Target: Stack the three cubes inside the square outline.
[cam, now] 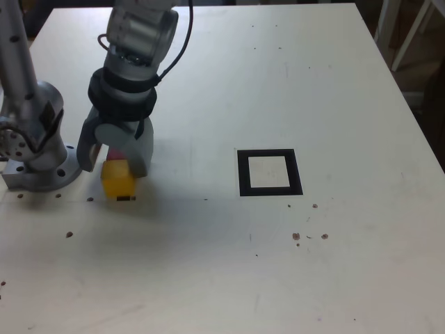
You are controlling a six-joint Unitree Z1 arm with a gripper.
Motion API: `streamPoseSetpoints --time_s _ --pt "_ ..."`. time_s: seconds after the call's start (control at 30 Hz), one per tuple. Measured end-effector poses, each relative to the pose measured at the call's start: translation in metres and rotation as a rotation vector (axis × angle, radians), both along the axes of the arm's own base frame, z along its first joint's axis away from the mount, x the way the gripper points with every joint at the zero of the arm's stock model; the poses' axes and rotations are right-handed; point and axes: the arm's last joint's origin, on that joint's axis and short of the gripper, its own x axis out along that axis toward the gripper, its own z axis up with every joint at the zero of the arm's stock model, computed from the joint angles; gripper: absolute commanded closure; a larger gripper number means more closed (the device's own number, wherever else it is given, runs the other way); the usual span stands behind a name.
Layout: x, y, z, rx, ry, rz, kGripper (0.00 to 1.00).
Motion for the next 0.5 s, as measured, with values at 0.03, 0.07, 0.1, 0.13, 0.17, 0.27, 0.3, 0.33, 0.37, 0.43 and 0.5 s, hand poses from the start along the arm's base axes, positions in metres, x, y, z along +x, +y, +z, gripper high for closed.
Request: streamPoseSetpoints --time_s 0.03,0.07,0.1,0.13,0.17,0.27,0.3,0.33,0.37,0.43,0.5 --pt "-0.0001 0.0 0.0002 0.0 0.001 0.0 0.63" --pt "-0.0001 0.0 0.0003 0.0 0.003 0.0 0.63" --pt "-0.0002 0.0 0.0005 0.0 0.004 0.0 0.63" --pt "-0.0004 0.0 0.0007 0.001 0.007 0.0 0.64" --pt "-0.0006 0.0 0.0008 0.001 0.009 0.0 0.64" --pt "-0.0009 0.0 0.0011 -0.001 0.012 0.001 0.65" --pt "-0.001 0.0 0.0012 -0.001 0.014 0.001 0.65" --pt "-0.0012 -0.0001 0.0013 -0.002 0.015 0.001 0.65" --pt "-0.0013 -0.0001 0.0014 -0.003 0.017 0.002 0.65" --pt "-0.0016 -0.0002 0.0018 -0.005 0.021 0.002 0.65" --pt "-0.0017 -0.0004 0.0022 -0.009 0.024 0.002 0.65"
